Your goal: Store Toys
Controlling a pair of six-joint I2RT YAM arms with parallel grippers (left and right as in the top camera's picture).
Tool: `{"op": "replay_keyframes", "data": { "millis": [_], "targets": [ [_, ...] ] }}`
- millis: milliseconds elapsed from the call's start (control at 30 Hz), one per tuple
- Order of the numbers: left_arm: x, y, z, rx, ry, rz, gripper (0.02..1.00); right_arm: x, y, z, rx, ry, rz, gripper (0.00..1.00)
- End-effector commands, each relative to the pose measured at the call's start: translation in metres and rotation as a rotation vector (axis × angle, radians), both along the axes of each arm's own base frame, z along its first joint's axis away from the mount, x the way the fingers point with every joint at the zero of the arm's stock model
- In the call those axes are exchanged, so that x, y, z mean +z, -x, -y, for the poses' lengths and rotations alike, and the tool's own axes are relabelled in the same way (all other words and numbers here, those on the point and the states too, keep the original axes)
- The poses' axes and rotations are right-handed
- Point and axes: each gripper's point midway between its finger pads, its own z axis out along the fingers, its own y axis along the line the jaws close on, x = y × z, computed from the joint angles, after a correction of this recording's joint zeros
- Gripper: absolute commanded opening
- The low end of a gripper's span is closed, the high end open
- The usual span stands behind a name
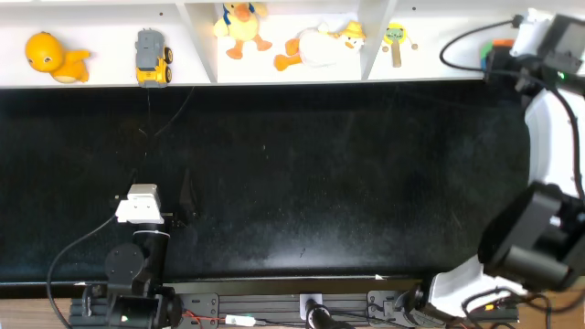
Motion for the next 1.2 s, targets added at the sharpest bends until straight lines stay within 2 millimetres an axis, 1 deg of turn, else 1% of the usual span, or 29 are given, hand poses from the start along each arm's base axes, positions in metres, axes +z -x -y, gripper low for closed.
{"op": "replay_keyframes", "data": {
  "millis": [33, 67, 200, 300, 367, 467, 567, 633, 667, 700, 800, 867, 933, 1000, 1067, 1200],
  "targets": [
    [0.001, 0.000, 0.002, -0.011, -0.020, 0.010, 1.000, 0.013, -0.017, -0.007, 0.009, -0.005, 0.025, 0.943],
    [0.001, 0.000, 0.002, -0.011, -0.020, 0.010, 0.996, 0.010, -0.015, -0.007, 0.004, -0.003, 0.009, 0.996],
    [0.001, 0.000, 0.002, -0.011, -0.020, 0.010, 0.998, 0.004, 0.000, -0.004, -0.028, 0.011, -0.055, 0.993],
    [0.001, 0.000, 0.002, -0.011, -0.020, 0.010, 0.998, 0.007, 0.024, -0.001, -0.070, 0.058, -0.082, 0.996],
    [0.001, 0.000, 0.002, -0.011, -0.020, 0.010, 0.998, 0.010, 0.045, -0.004, -0.094, 0.098, -0.084, 0.998],
    [0.001, 0.000, 0.002, -0.011, -0.020, 0.010, 0.996, 0.004, 0.087, -0.012, -0.125, 0.138, -0.101, 0.998],
    [0.001, 0.000, 0.002, -0.011, -0.020, 0.010, 0.993, -0.016, 0.134, -0.023, -0.180, 0.119, -0.107, 0.996],
    [0.001, 0.000, 0.002, -0.011, -0.020, 0.010, 0.998, -0.027, 0.153, -0.035, -0.199, 0.099, -0.068, 0.993],
    [0.001, 0.000, 0.002, -0.011, -0.020, 0.010, 0.998, -0.030, 0.159, -0.042, -0.192, 0.097, -0.046, 0.998],
    [0.001, 0.000, 0.002, -0.011, -0.020, 0.010, 0.998, -0.032, 0.164, -0.054, -0.166, 0.102, -0.010, 0.996],
    [0.001, 0.000, 0.002, -0.011, -0.020, 0.010, 0.998, -0.032, 0.174, -0.086, -0.096, 0.139, 0.077, 0.998],
    [0.001, 0.000, 0.002, -0.011, -0.020, 0.010, 0.998, -0.032, 0.178, -0.104, -0.081, 0.147, 0.128, 0.998],
    [0.001, 0.000, 0.002, -0.011, -0.020, 0.010, 0.998, -0.032, 0.178, -0.124, -0.045, 0.120, 0.189, 0.998],
    [0.001, 0.000, 0.002, -0.011, -0.020, 0.010, 0.998, -0.026, 0.178, -0.138, -0.019, 0.072, 0.282, 0.998],
    [0.001, 0.000, 0.002, -0.011, -0.020, 0.010, 0.996, -0.016, 0.183, -0.149, 0.022, 0.029, 0.380, 0.996],
    [0.001, 0.000, 0.002, -0.011, -0.020, 0.010, 0.998, -0.006, 0.202, -0.156, 0.061, 0.000, 0.481, 0.996]
  ]
}}
